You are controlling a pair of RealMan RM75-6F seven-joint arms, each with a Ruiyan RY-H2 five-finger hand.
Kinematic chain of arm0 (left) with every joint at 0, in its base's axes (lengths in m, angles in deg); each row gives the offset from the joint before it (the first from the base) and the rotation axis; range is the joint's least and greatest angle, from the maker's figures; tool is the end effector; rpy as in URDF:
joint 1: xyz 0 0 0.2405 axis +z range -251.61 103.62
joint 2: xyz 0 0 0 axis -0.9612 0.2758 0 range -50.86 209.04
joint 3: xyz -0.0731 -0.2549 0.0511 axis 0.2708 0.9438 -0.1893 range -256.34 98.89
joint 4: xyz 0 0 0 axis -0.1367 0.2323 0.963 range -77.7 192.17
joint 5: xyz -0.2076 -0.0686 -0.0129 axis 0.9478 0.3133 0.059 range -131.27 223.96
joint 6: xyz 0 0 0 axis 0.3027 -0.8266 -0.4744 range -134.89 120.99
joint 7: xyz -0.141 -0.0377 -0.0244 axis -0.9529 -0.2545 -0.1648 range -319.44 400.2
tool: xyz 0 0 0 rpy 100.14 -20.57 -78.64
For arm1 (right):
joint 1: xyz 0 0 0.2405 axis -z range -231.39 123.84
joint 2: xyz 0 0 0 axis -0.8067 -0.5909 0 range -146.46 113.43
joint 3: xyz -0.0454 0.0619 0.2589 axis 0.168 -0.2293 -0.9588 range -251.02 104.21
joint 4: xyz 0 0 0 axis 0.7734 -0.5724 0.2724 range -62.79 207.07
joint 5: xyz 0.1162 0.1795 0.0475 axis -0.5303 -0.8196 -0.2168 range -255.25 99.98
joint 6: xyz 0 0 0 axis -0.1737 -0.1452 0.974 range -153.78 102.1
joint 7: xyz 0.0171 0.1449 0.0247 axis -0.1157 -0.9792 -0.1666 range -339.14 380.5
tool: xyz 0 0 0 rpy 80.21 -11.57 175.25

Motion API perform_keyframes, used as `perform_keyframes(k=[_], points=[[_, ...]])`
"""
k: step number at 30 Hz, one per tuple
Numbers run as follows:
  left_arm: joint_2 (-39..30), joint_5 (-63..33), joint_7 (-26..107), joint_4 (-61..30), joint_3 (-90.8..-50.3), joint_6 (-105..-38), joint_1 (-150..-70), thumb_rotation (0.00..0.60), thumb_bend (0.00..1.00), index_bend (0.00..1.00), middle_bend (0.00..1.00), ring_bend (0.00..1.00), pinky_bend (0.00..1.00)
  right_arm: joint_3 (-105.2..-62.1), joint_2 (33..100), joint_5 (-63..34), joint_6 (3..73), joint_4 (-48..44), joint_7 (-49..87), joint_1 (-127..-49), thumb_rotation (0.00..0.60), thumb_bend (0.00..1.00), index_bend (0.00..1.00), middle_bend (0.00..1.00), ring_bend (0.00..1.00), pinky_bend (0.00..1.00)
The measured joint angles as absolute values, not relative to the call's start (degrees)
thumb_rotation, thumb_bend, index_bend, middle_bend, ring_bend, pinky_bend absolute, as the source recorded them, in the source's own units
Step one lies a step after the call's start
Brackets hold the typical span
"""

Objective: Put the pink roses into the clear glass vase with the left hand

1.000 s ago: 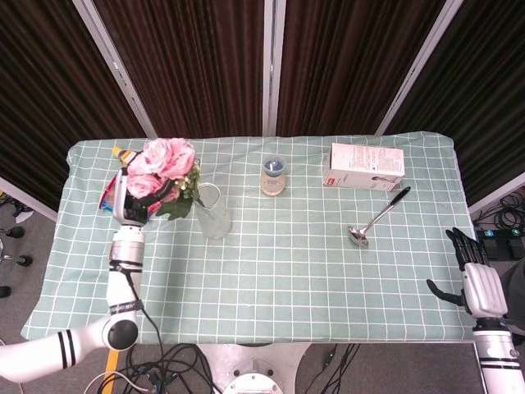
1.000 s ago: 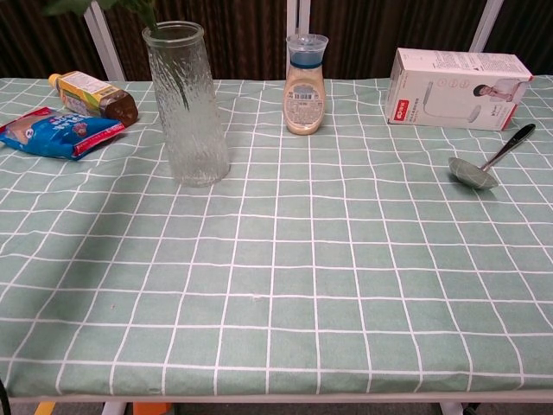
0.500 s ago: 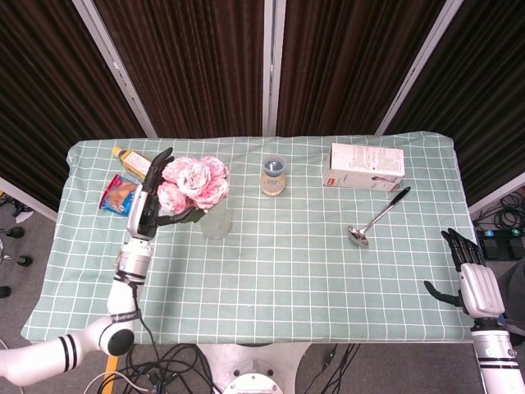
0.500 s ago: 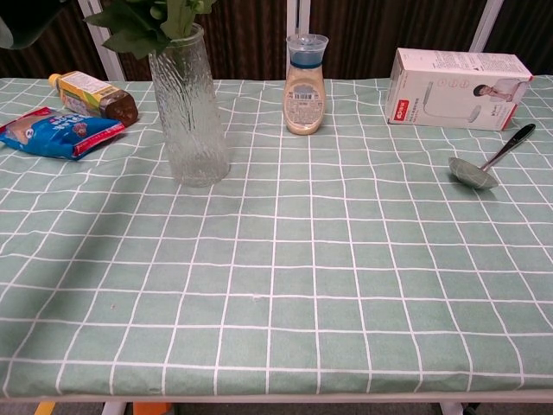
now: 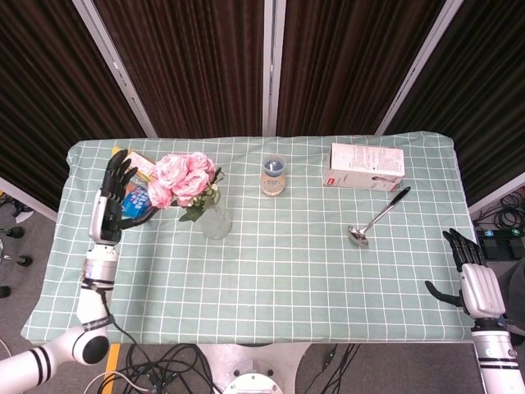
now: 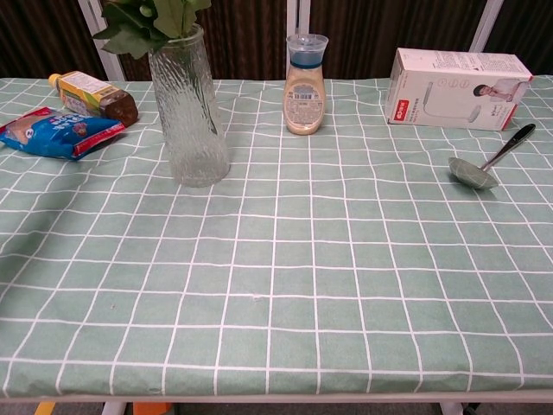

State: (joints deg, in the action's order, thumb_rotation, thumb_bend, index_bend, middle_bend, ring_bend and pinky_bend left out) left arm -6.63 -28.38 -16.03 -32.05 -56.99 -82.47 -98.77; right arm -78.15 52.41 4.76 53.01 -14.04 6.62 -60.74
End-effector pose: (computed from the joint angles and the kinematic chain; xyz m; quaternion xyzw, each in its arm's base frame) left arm -0.2008 0.3383 0.0781 -0.2409 -0.6117 -0.7390 0.1472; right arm -0.3465 -0.2073 0.1330 0.5420 -0.4783 0.4311 0.5400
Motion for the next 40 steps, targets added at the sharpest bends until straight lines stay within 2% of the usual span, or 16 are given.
perform_keyframes(k=[5,10,18,26,34,40], points=[[-4.9,-30.7,-17.7,-28.4,-61.3,-84.4,-94.8,0.600,0.00,0.06,0.00,0.00,0.11,-78.2,52.1,4.5,53.3,-13.9,6.5,-60.5,0.600,0.13,0.00,0.00,0.00,0.00],[-4.2,-32.9,-13.6,-22.1,-63.8,-87.5,-92.5,0.600,0.00,0.06,0.00,0.00,0.11,-78.0,51.6,6.2,54.2,-13.8,5.7,-60.4,0.600,0.10,0.00,0.00,0.00,0.00],[-2.4,-35.2,9.9,-14.4,-68.4,-90.1,-89.9,0.600,0.03,0.08,0.00,0.00,0.07,-77.5,52.0,8.9,58.3,-12.2,5.0,-59.3,0.600,0.10,0.00,0.00,0.00,0.00],[1.6,-35.4,36.6,-17.0,-75.7,-89.1,-85.1,0.600,0.03,0.08,0.01,0.00,0.07,-77.0,55.7,8.9,61.3,-6.5,7.0,-57.3,0.600,0.10,0.00,0.00,0.00,0.00],[5.4,-36.9,36.3,-22.4,-78.6,-90.9,-81.1,0.600,0.03,0.08,0.01,0.00,0.07,-76.9,57.4,8.3,62.9,-4.6,8.6,-55.7,0.600,0.10,0.00,0.00,0.00,0.00],[7.1,-38.8,37.3,-24.2,-79.1,-93.6,-79.5,0.600,0.03,0.08,0.01,0.00,0.07,-76.6,58.1,8.7,62.5,-4.7,9.4,-55.8,0.600,0.10,0.00,0.00,0.00,0.00]])
